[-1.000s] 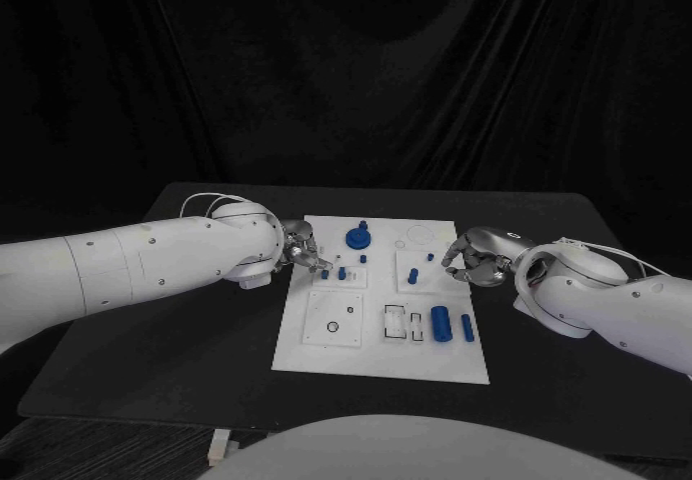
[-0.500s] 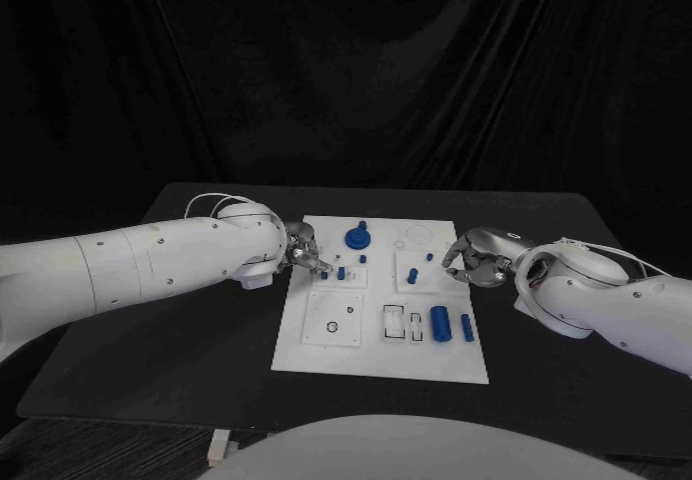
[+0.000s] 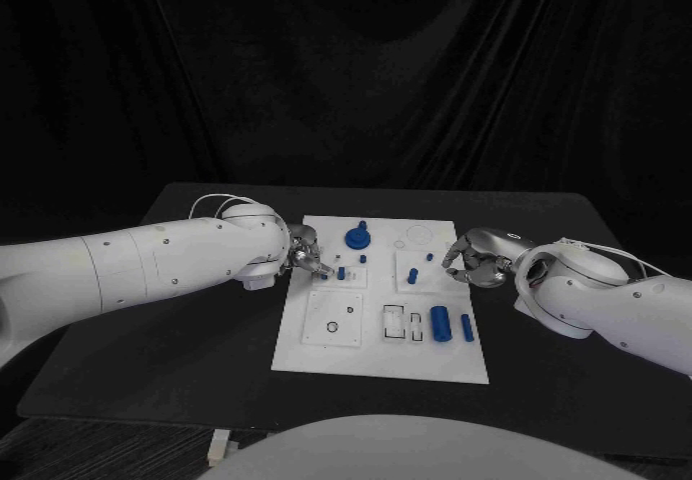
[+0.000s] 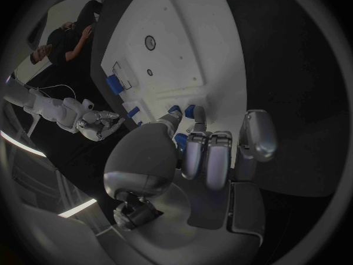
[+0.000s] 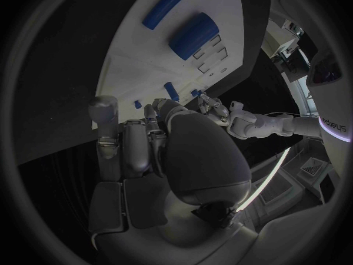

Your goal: Assemble the parts on the task board

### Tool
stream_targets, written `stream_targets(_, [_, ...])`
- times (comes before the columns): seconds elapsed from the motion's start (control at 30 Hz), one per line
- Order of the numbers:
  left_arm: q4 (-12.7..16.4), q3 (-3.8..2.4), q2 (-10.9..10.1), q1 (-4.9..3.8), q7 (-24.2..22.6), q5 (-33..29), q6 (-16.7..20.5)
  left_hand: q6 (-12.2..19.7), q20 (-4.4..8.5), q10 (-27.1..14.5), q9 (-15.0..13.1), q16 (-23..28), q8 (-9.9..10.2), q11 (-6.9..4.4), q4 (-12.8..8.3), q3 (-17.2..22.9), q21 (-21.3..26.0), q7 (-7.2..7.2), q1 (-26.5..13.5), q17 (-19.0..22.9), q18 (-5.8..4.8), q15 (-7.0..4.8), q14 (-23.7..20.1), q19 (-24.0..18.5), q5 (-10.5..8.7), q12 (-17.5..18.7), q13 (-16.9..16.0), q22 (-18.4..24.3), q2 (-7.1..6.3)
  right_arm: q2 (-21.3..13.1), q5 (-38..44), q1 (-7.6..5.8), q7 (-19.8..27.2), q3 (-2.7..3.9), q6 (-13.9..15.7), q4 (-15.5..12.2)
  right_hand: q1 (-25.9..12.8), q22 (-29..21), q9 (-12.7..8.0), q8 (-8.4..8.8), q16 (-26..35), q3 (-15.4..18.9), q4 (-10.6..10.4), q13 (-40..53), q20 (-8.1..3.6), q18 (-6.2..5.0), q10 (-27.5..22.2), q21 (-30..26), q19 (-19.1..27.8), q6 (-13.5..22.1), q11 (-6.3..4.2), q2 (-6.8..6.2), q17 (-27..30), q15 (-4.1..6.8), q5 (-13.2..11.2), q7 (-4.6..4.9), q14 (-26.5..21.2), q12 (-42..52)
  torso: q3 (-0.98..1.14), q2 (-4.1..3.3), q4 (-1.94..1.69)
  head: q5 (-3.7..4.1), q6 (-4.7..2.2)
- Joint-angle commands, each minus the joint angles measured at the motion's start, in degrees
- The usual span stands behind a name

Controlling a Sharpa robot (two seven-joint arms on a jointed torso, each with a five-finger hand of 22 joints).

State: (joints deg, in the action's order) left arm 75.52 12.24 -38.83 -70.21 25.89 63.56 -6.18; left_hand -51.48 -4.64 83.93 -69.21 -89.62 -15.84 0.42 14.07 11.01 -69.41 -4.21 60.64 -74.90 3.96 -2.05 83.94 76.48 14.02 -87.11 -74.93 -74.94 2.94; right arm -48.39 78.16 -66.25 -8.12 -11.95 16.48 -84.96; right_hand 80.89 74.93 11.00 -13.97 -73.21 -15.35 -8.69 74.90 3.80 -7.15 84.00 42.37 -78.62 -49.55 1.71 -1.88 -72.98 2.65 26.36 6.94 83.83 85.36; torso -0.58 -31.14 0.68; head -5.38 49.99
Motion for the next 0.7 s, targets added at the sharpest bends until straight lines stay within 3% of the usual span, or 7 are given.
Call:
stream_targets(0.03, [-0.11, -0.04, 0.20, 0.12, 0.04, 0.02, -1.52, 0.15, 0.10, 1.33, 0.68, 0.20, 0.53, 0.27, -0.29, 0.59, 0.28, -0.07, 0.77, -13.85, 1.06, 0.22, 5.02, -0.50, 1.70, 0.38, -11.29, -8.38, 0.12, 0.01, 0.12, 0.14, -0.79, 0.03, -0.24, -0.04, -0.52, 4.36, 0.03, -0.13, 0.26, -0.39, -0.02, 8.56, -0.01, -0.68, 0.94, -0.18, 0.48, -0.16, 0.22, 0.08, 0.05, -0.40, 0.36, 0.04, 1.95, -0.20, -0.03, 0.04, 0.03, 0.02, 0.01])
stream_targets(0.07, [-0.19, -0.04, 0.24, 0.14, 0.09, 0.02, -1.63, 0.07, 0.08, 1.23, 1.25, 0.22, 0.98, 0.26, -0.86, 1.10, 0.38, -0.04, 1.39, -13.82, 1.08, 0.21, 4.99, -0.56, 3.80, 0.44, -11.23, -8.37, 0.00, 0.02, 0.12, 0.14, -0.79, 0.03, -0.22, -0.04, -0.52, 4.36, 0.03, -0.13, 0.26, -0.39, -0.02, 8.56, -0.01, -0.68, 0.94, -0.18, 0.48, -0.16, 0.22, 0.08, 0.05, -0.40, 0.36, 0.04, 1.95, -0.20, -0.02, 0.05, 0.02, 0.04, 0.01])
stream_targets(0.23, [-0.56, -0.04, 0.49, 0.24, 0.20, 0.02, -2.05, -0.16, 0.10, 1.16, 2.06, 0.24, 1.58, 0.19, -1.87, 2.39, 0.47, 0.02, 2.24, -13.76, 1.10, 0.17, 4.94, -0.61, 7.22, 0.48, -11.20, -8.36, -0.14, 0.01, 0.11, 0.14, -0.79, 0.03, -0.13, -0.04, -0.52, 4.36, 0.03, -0.13, 0.26, -0.39, -0.02, 8.56, -0.01, -0.68, 0.94, -0.18, 0.48, -0.16, 0.22, 0.08, 0.05, -0.40, 0.36, 0.04, 1.95, -0.20, 0.00, 0.10, 0.01, 0.17, 0.01])
stream_targets(0.7, [-1.47, -0.04, 1.04, 0.68, -2.42, 0.02, -1.03, -0.01, 0.19, 0.71, 2.63, 0.36, 2.11, 0.12, -4.30, 8.78, 0.97, -0.01, 3.76, -13.50, 1.20, 0.12, 4.71, -0.93, 10.31, 0.80, -10.89, -8.23, 0.56, 0.08, 0.11, 0.14, -0.74, 0.03, 0.10, 0.02, -0.56, 4.37, 0.04, -0.15, 0.26, -0.49, 0.04, 8.51, -0.02, -0.68, 0.90, -0.19, 0.47, -0.18, 0.22, 0.10, 0.04, -0.39, 0.40, 0.03, 1.95, -0.24, -0.04, 0.04, 0.07, 0.29, 0.01])
